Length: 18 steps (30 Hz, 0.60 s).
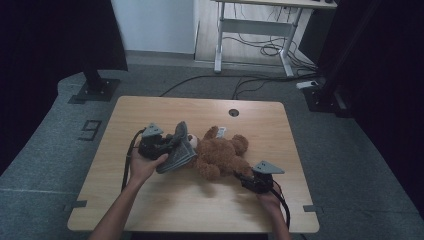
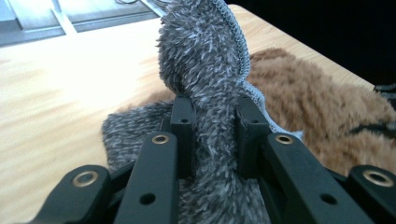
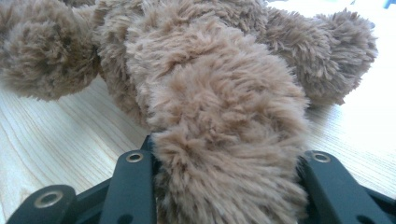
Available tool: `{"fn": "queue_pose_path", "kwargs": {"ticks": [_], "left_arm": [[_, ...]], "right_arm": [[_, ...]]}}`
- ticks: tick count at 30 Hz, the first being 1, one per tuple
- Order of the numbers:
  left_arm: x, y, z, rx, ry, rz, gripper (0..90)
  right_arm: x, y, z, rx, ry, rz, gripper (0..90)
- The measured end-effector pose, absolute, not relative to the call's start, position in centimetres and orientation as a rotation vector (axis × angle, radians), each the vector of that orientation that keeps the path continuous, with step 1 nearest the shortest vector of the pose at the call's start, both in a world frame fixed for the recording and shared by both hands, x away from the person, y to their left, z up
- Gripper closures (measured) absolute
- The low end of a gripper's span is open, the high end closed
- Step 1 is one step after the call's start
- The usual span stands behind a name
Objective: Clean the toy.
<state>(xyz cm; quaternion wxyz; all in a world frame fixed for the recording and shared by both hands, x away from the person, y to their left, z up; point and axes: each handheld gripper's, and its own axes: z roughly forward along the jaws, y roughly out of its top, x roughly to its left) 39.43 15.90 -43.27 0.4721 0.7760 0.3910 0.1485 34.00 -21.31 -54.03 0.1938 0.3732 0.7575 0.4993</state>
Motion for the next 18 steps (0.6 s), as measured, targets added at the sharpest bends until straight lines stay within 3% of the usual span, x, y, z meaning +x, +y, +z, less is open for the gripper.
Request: {"fn": "queue_pose_path", "kwargs": {"ticks": [7, 11, 18], "left_arm": [[42.0, 14.0, -43.1, 1.922, 0.965, 0.333, 72.4], [42.6, 14.3, -44.6, 1.915, 0.992, 0.239, 72.9], [41.4, 15.6, -46.2, 1.868, 0.992, 0.183, 73.8]], "right_arm": [[33.8, -21.6, -54.2, 1.028, 2.130, 1.397, 55.4], [33.7, -21.6, -54.2, 1.027, 2.134, 1.402, 54.4], [33.3, -21.2, -53.6, 1.064, 2.098, 1.415, 33.7]]}}
